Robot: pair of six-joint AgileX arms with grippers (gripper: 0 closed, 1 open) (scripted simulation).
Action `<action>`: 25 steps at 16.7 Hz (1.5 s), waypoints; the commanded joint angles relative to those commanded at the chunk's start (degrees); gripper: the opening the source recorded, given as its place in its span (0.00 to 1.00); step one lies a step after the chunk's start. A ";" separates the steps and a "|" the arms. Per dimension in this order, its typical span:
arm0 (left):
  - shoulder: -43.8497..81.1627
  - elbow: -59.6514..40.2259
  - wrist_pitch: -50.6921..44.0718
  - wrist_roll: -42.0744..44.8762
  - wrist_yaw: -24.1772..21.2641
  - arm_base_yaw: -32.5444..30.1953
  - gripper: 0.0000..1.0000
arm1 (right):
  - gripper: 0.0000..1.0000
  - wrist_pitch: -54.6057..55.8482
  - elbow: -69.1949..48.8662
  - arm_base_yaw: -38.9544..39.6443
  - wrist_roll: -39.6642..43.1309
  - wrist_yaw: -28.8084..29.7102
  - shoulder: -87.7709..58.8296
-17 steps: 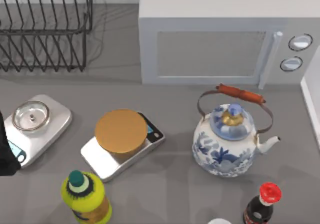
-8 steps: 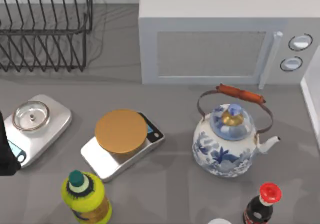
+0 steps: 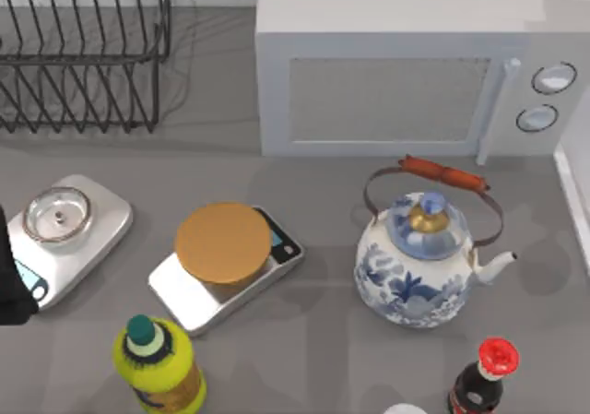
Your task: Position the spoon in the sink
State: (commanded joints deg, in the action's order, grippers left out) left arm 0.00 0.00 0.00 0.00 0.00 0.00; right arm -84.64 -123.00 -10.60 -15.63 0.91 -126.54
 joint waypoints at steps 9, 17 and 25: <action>0.00 0.00 0.00 0.00 0.00 0.00 1.00 | 0.00 -11.04 -37.47 1.33 -1.92 0.04 -26.52; 0.00 0.00 0.00 0.00 0.00 0.00 1.00 | 0.00 -12.77 -43.32 1.51 -2.24 0.04 -30.67; 0.00 0.00 0.00 0.00 0.00 0.00 1.00 | 0.00 -3.84 -30.08 1.50 -2.22 -0.02 -26.48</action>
State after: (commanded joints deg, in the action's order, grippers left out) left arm 0.00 0.00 0.00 0.00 0.00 0.00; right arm -88.48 -153.08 -9.09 -17.85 0.89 -153.02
